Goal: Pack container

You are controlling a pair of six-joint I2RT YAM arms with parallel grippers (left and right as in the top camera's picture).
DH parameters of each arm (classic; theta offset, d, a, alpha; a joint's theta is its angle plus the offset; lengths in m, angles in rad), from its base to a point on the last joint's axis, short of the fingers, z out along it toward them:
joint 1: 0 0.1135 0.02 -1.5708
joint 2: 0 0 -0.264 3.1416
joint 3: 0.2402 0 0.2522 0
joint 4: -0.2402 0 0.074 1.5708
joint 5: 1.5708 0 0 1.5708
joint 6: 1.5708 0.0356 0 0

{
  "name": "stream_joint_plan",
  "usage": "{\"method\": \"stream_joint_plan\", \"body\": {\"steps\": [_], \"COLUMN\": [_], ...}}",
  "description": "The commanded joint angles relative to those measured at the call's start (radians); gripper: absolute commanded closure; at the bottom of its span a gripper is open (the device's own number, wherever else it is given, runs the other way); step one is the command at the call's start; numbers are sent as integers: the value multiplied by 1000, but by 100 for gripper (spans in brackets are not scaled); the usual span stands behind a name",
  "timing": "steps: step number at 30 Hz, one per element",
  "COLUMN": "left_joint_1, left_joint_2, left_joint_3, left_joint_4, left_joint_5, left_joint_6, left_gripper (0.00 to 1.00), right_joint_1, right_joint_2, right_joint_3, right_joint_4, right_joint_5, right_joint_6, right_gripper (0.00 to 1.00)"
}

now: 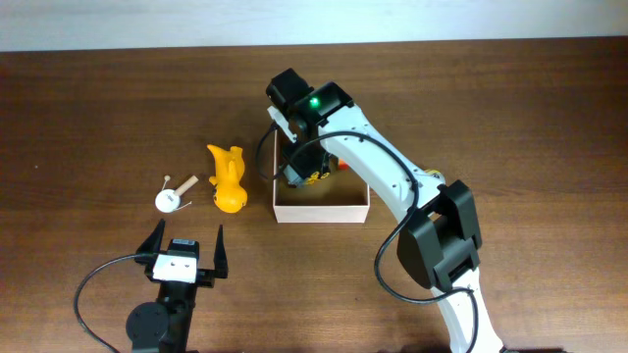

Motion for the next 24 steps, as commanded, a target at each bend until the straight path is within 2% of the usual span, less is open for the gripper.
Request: {"method": "stream_joint_plan", "body": {"steps": [1, 10, 18, 24], "left_joint_1": [3, 3, 3, 3], "left_joint_2": [-8, -8, -8, -8], "left_joint_3": [-5, -5, -5, -5], "left_joint_4": [-3, -3, -3, -3], "left_joint_5": [-7, -7, -7, -7], "left_joint_6": [16, 16, 16, 16], "left_gripper": [1, 1, 1, 1], "right_joint_1": [-21, -6, 9, 9], "right_joint_2": [18, 18, 18, 30], "right_joint_3": [18, 18, 18, 18], "right_joint_4": [2, 2, 14, 37], "right_joint_5": [-6, -38, -105, -105], "right_joint_6": [-11, -67, -116, -115], "right_gripper": [36, 39, 33, 33]}}
